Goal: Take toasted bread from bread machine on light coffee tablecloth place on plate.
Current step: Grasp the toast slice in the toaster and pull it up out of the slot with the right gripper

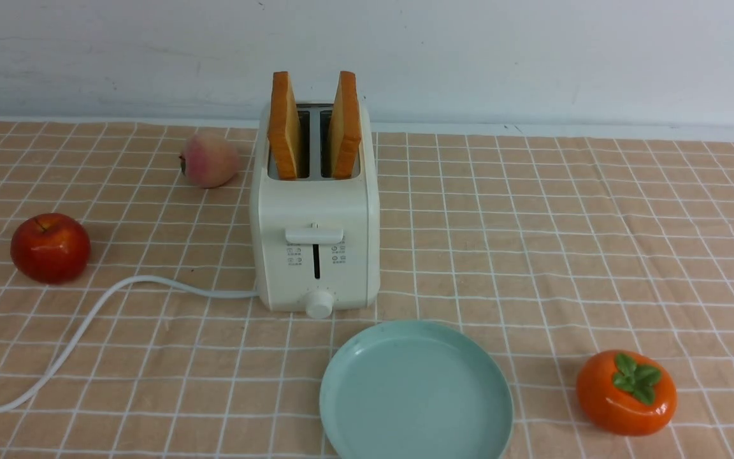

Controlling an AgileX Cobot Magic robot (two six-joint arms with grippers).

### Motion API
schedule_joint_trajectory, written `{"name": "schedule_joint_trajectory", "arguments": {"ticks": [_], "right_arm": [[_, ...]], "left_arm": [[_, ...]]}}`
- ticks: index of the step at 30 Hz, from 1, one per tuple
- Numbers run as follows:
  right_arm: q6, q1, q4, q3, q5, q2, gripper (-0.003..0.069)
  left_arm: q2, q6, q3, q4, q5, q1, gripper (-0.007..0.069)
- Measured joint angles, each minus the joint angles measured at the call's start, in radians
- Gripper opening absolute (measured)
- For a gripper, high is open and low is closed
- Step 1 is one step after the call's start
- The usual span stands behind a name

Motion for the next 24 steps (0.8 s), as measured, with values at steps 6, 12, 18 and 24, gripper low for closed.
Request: {"name": "schedule_joint_trajectory", "arguments": {"ticks": [6, 12, 18, 24], "right_arm": [[0.0, 0.0, 0.001, 0.0, -0.007, 0.0, 0.024], [0.0, 0.0, -0.001, 0.009, -0.065, 0.0, 0.024], [0.0, 0.0, -0.001, 0.012, -0.179, 0.0, 0.024], [0.04, 0.0, 0.036, 0.012, -0.237, 0.0, 0.024]], "left_arm": [[0.0, 0.0, 0.0, -0.002, -0.021, 0.0, 0.0238], [0.0, 0.0, 0.0, -0.008, -0.104, 0.0, 0.0238], [0.0, 0.0, 0.0, -0.064, -0.249, 0.0, 0.0238], [0.0, -0.001, 0.0, -0.16, -0.302, 0.0, 0.0238]]}}
